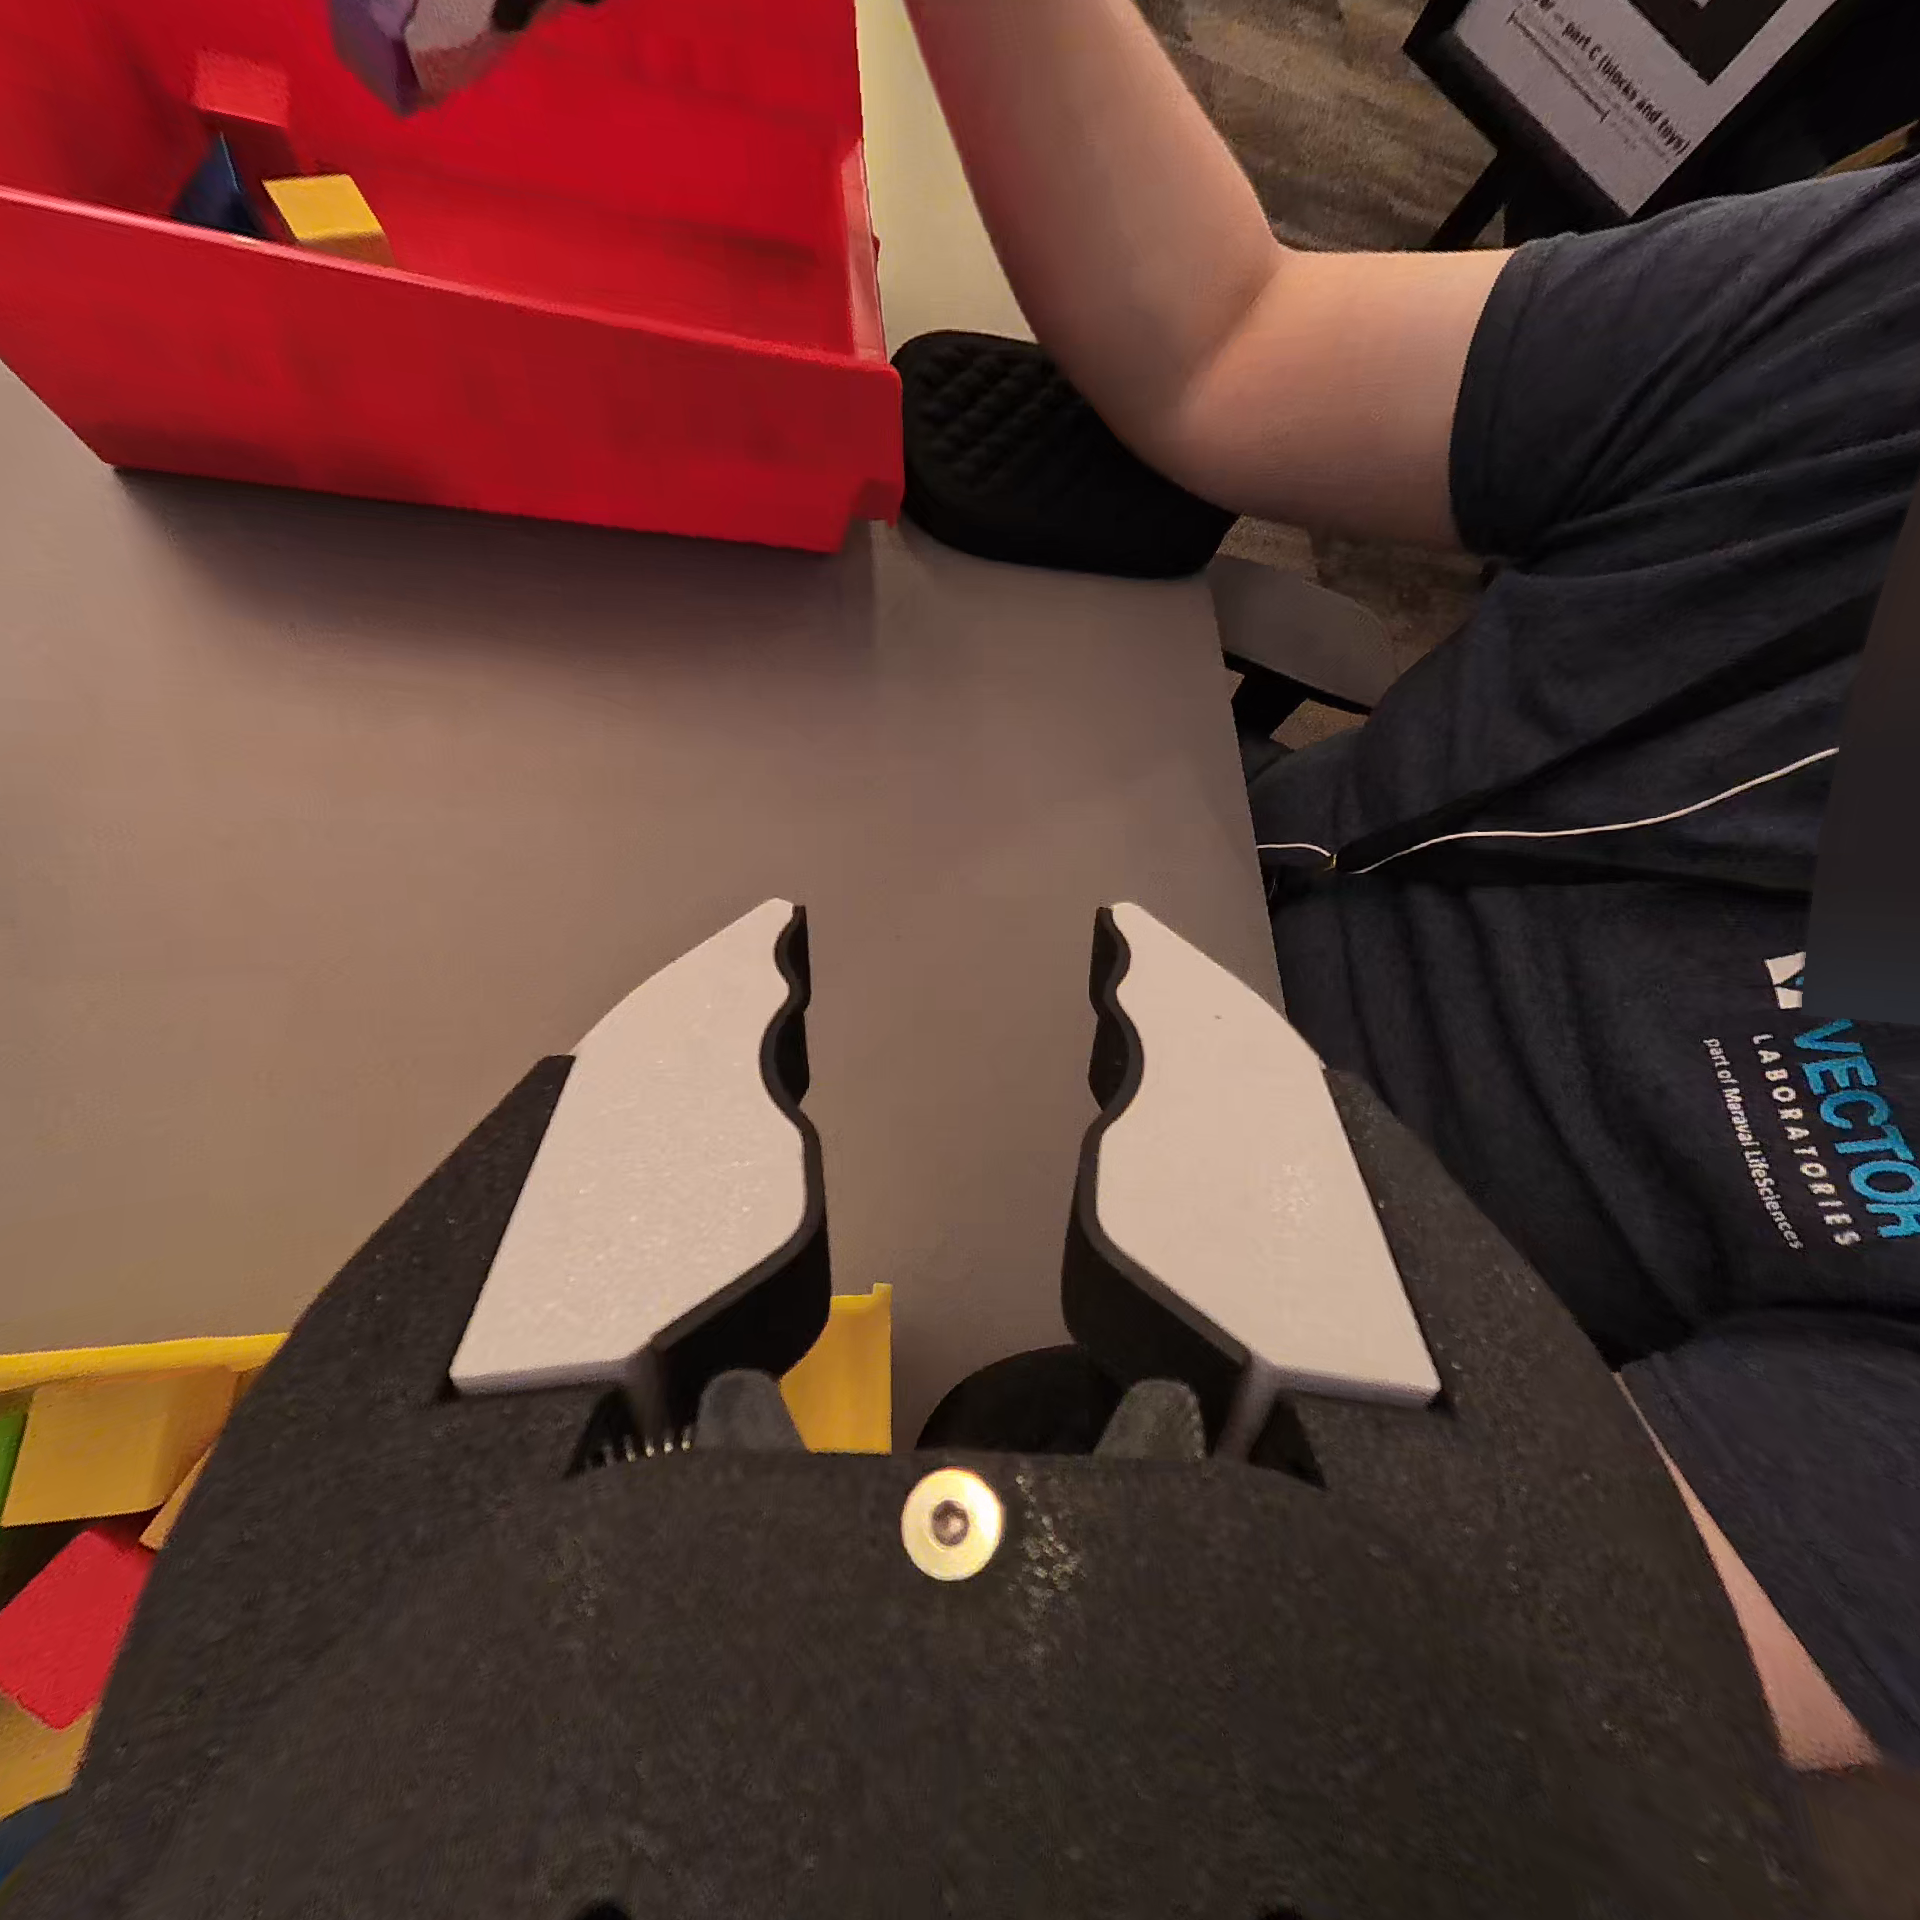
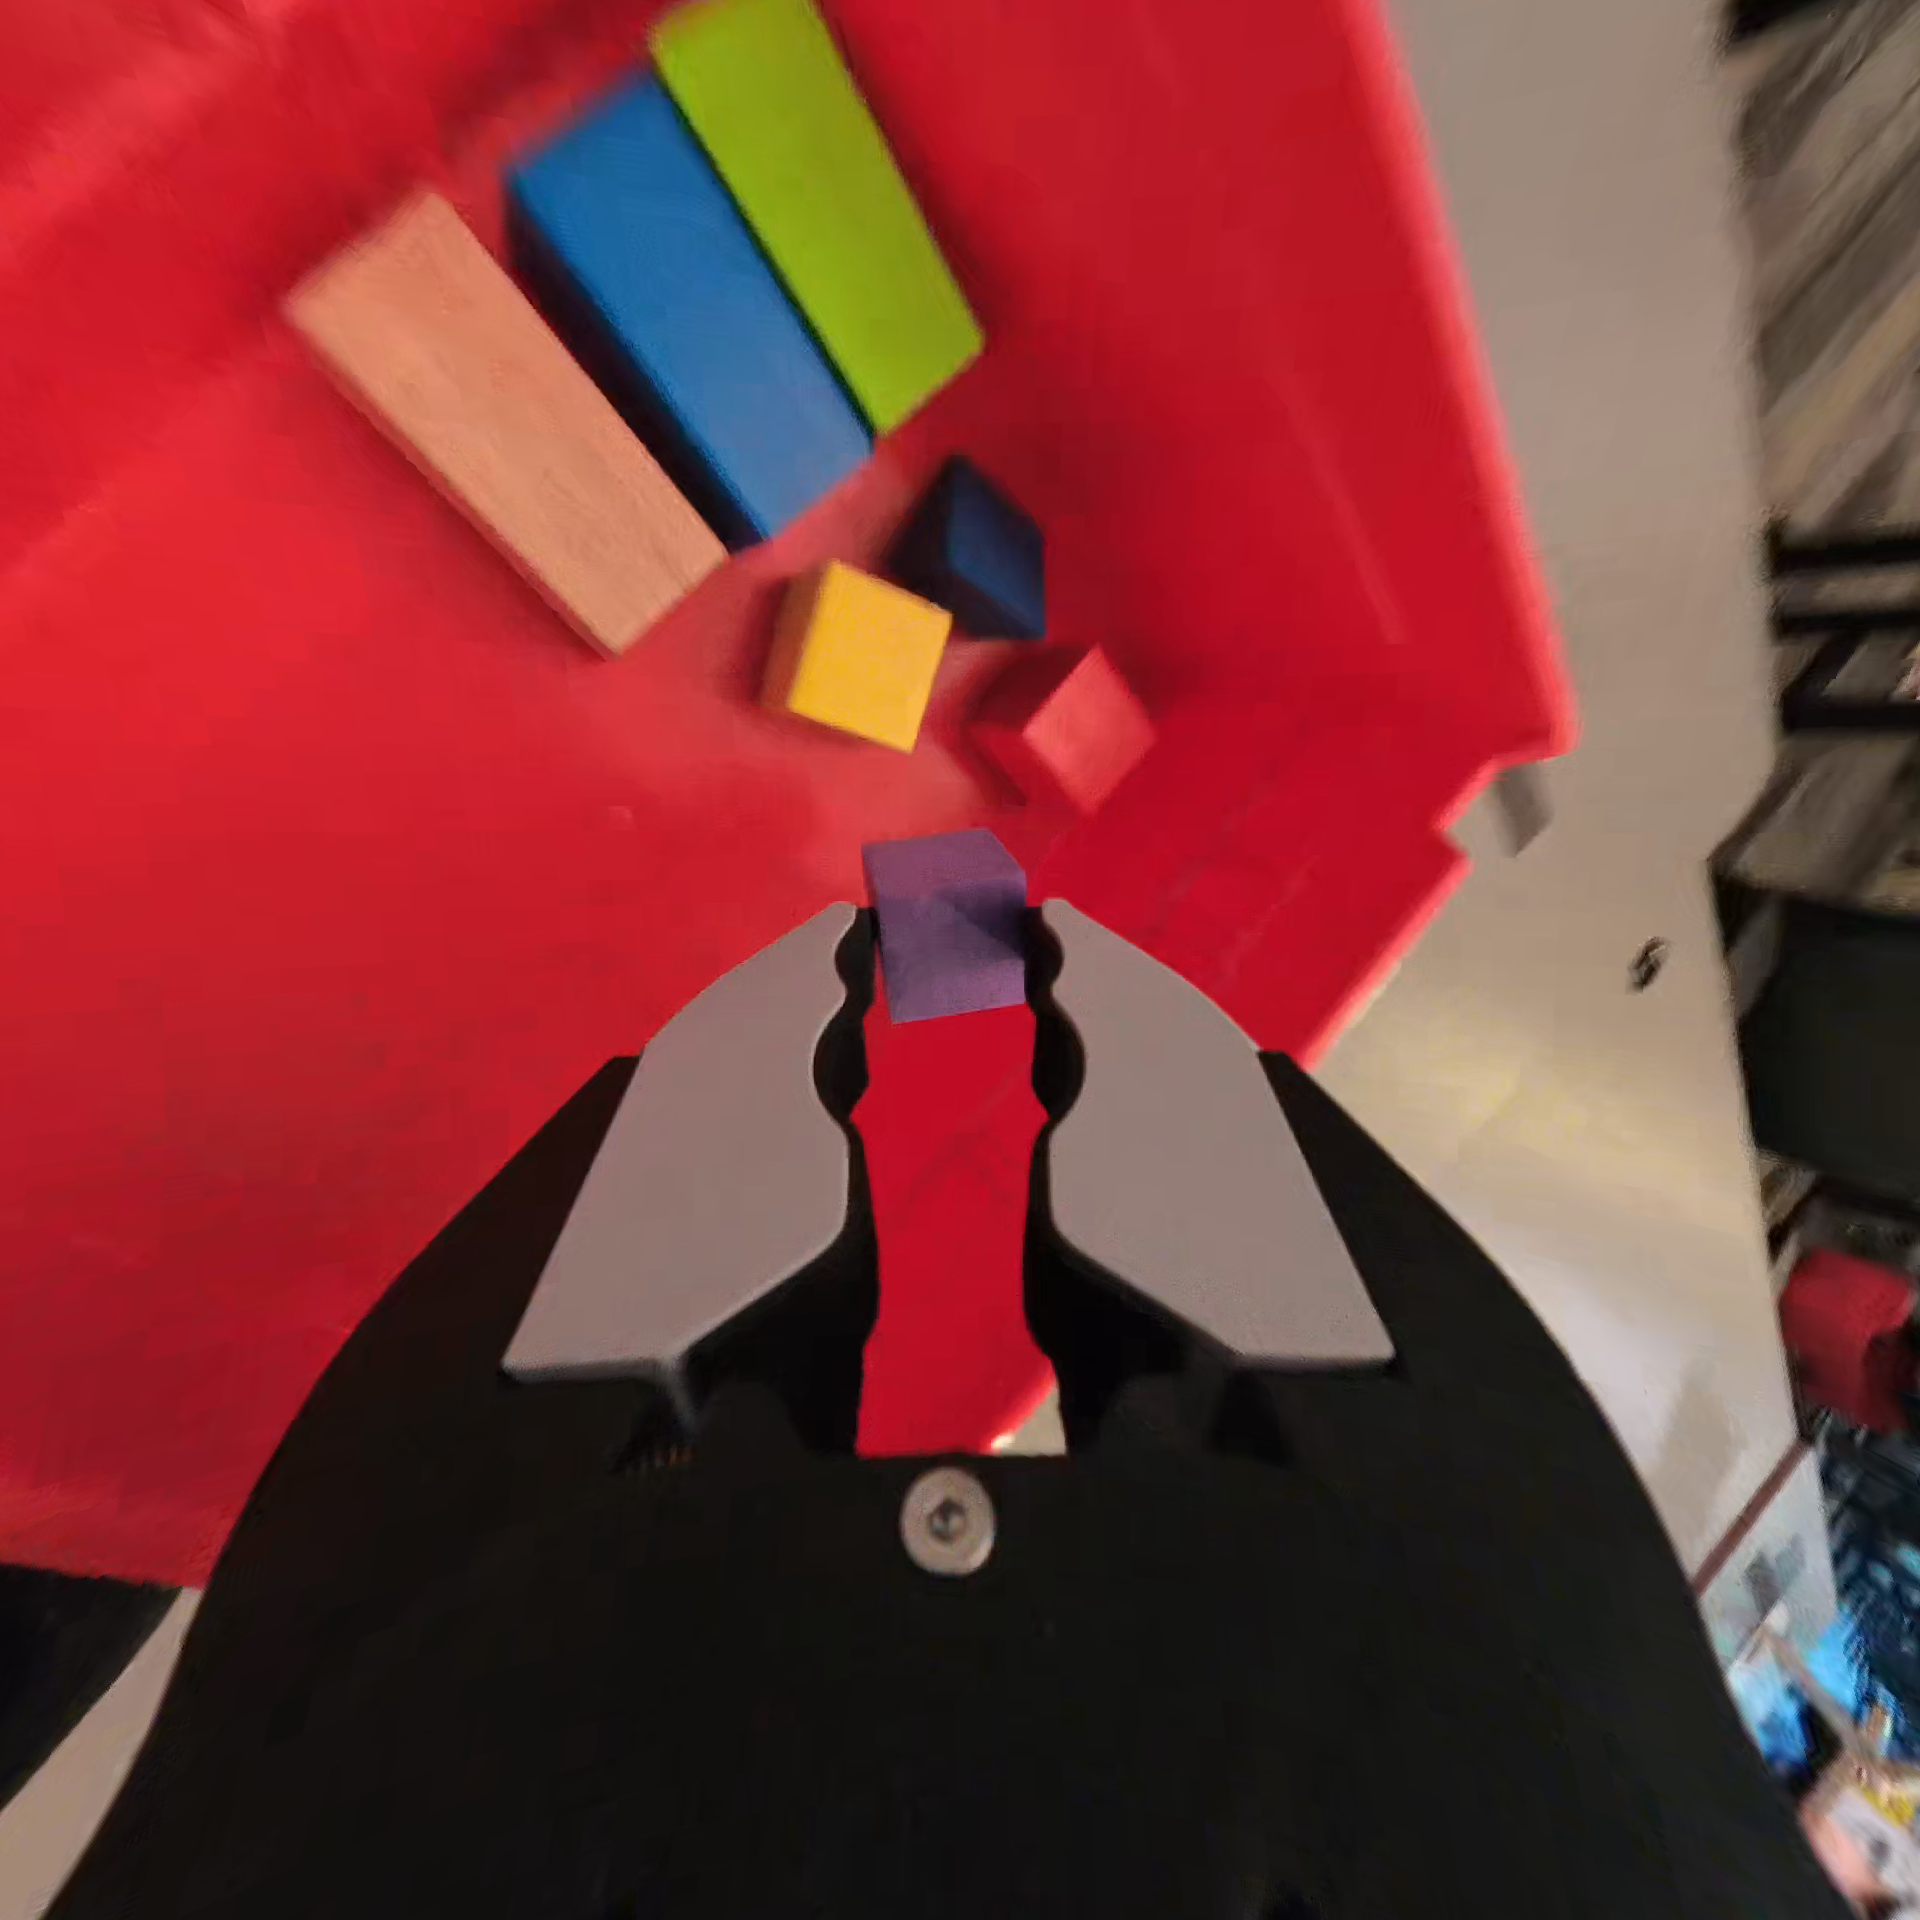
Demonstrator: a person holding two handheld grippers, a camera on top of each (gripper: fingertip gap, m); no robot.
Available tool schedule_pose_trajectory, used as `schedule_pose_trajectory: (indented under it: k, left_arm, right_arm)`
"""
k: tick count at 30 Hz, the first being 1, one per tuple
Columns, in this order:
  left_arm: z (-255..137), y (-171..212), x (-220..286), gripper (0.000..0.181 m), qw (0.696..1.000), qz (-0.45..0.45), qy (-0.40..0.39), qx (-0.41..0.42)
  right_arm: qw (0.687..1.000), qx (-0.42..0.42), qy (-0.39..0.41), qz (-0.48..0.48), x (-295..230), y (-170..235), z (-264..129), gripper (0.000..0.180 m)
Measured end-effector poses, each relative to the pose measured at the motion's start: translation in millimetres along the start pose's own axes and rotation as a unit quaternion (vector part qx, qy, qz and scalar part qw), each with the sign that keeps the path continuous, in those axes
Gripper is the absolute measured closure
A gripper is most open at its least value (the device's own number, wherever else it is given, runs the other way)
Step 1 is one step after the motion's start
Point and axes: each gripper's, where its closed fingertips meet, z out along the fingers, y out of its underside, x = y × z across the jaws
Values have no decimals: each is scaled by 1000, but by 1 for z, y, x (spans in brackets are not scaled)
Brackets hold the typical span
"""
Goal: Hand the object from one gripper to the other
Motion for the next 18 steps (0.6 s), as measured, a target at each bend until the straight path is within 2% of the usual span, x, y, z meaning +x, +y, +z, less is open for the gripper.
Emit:
schedule_pose_trajectory:
  k: [4, 13, 18]
  left_arm:
    - [3, 2, 0, 129, 1000, 1, -3, -10]
    - [3, 6, -2, 130, 1000, -3, -9, -21]
    - [1, 7, -2, 131, 1000, -3, -10, -20]
  right_arm:
    - [998, -59, -19, 13, -3, 14, 34, 151]
    - [991, -54, -12, 122, 9, 8, 52, 151]
    - [988, -56, -14, 143, 11, 7, 57, 151]
